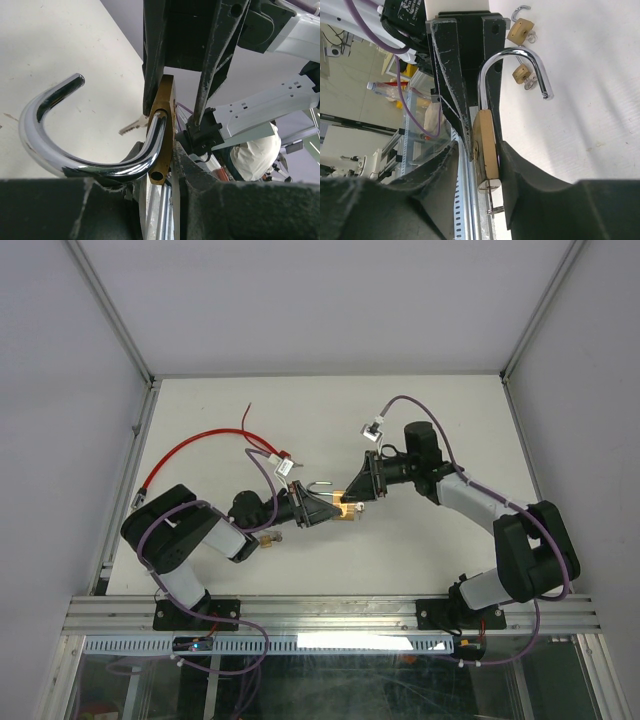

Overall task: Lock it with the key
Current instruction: Pick up the lock from the center of the board, then lock the lock.

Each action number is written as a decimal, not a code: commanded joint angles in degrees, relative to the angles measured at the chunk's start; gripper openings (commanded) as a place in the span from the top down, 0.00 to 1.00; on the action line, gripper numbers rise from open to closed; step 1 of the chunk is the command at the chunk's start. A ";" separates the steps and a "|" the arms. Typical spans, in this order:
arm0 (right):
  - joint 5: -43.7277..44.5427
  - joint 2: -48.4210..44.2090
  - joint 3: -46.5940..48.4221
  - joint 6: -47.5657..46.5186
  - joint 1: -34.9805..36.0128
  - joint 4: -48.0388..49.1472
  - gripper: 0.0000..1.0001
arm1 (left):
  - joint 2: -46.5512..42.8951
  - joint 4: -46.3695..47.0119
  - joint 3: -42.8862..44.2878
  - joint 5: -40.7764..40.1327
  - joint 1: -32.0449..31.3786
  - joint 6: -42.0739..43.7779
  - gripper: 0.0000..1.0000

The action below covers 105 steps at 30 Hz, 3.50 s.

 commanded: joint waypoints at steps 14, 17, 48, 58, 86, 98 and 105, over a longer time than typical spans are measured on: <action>-5.39 -2.30 1.34 -0.24 2.44 1.61 1.00 | -3.99 16.40 0.78 -5.28 0.01 1.23 0.97; -5.82 -3.68 2.14 -1.16 1.53 0.44 1.00 | -3.79 16.39 -0.63 -5.03 0.01 2.14 0.74; -10.83 -12.29 7.00 -25.43 -2.49 -22.76 1.00 | -55.06 -29.70 -14.12 -9.64 0.02 56.34 0.01; -11.07 -12.98 7.36 -31.84 -1.45 -27.06 1.00 | -39.20 -30.63 -5.03 -5.74 0.08 66.18 0.09; -3.48 -13.76 6.78 -36.51 -1.07 -27.75 1.00 | -29.14 -27.13 0.10 12.81 -0.07 39.65 0.75; -4.24 -14.68 4.06 -44.01 -0.74 -27.60 1.00 | -24.50 -24.76 1.33 14.54 -2.05 37.94 0.72; -2.95 -14.36 3.31 -46.28 -0.63 -27.58 1.00 | -24.40 -23.43 0.75 14.48 -2.87 37.88 0.88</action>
